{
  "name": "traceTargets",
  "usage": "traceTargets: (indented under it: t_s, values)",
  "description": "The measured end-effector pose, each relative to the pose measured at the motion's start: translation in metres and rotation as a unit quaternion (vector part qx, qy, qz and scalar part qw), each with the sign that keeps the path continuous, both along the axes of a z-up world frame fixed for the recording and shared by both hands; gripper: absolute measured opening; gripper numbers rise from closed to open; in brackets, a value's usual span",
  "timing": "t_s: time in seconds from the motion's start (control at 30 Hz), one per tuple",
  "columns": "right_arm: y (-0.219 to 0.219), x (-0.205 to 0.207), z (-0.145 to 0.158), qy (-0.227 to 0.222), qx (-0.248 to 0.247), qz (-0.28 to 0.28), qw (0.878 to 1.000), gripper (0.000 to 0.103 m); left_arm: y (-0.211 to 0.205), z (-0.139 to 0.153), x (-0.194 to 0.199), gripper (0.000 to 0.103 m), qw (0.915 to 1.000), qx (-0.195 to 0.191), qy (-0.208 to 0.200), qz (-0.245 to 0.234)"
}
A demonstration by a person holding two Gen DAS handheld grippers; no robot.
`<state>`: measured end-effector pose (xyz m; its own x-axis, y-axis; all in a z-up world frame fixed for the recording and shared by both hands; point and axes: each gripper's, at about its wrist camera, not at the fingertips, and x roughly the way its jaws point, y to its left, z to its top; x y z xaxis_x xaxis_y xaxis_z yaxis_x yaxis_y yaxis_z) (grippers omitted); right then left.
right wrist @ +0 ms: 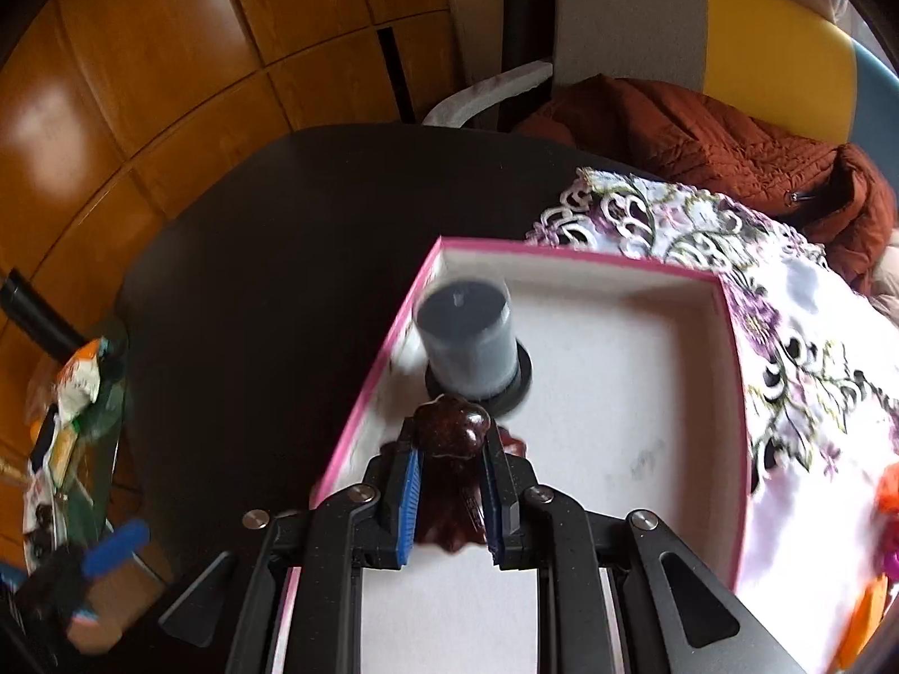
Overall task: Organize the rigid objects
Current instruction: 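Carry the pumpkin piece into the tray beside the cup and open the right tool, then move the left tool to the toys and grasp the yellow clip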
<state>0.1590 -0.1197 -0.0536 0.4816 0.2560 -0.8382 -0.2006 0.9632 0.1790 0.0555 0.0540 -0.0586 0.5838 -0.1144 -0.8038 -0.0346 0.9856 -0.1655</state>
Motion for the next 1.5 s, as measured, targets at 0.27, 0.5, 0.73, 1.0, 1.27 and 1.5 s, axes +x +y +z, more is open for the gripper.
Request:
traceTargets:
  t_s: [0.27, 0.5, 0.73, 1.0, 1.27, 1.5]
  values:
    - [0.012, 0.005, -0.001, -0.001, -0.003, 0.020, 1.000, 0.035, 0.003, -0.001, 0.003, 0.071, 0.9999, 0.004, -0.003, 0.009]
    - [0.007, -0.012, 0.001, -0.006, -0.011, 0.018, 1.000, 0.057, 0.001, 0.001, 0.000, 0.071, 0.9999, 0.002, -0.008, 0.007]
    - [-0.004, -0.030, 0.013, -0.026, -0.005, 0.002, 1.000, 0.073, -0.001, 0.007, -0.009, 0.071, 0.9998, 0.004, -0.017, 0.002]
    - [-0.017, -0.051, 0.027, -0.053, -0.008, -0.010, 0.999, 0.081, -0.009, 0.012, -0.016, 0.071, 0.9996, 0.009, -0.023, -0.011]
    - [-0.038, -0.078, 0.045, -0.080, -0.014, -0.016, 0.997, 0.090, -0.015, 0.018, -0.021, 0.071, 0.9990, 0.010, -0.031, -0.030]
    - [-0.084, -0.098, 0.057, -0.098, -0.020, -0.050, 0.994, 0.093, -0.026, 0.019, -0.022, 0.071, 0.9984, 0.005, -0.028, -0.048]
